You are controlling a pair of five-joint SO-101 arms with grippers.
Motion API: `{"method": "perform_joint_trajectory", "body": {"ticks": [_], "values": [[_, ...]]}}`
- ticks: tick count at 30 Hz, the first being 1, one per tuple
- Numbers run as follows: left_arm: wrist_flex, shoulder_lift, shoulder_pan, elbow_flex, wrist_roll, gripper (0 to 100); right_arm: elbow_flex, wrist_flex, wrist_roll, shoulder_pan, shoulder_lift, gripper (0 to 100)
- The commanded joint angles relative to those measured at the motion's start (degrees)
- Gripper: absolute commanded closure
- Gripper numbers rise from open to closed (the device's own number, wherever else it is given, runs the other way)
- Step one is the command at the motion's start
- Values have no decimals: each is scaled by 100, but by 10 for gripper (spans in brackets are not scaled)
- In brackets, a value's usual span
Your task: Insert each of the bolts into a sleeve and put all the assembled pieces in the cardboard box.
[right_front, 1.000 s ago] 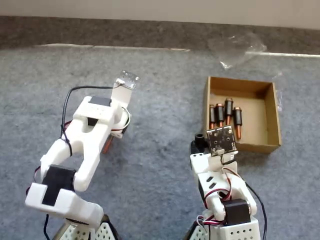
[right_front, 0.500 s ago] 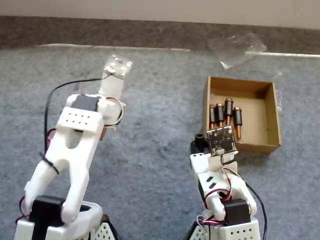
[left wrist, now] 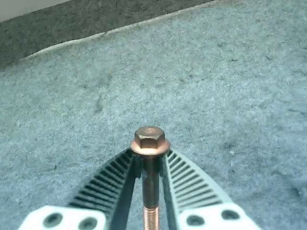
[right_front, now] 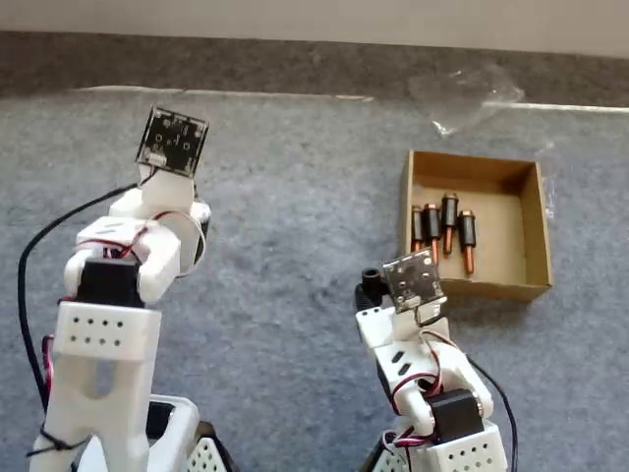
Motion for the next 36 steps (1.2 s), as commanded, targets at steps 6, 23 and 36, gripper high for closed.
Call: {"method": "perform_joint_trajectory", "body": {"ticks": [6,23,36], "values": [[-448,-1534,479,593,-9,993,163,-620,70,-796,-57,995],[-897,-2440,629,875,-9,993,752,-2923,70,-2299,-4,995],[-1442,-2738,673,884,18,993,963,-4426,79,-2396,-4,995]]}}
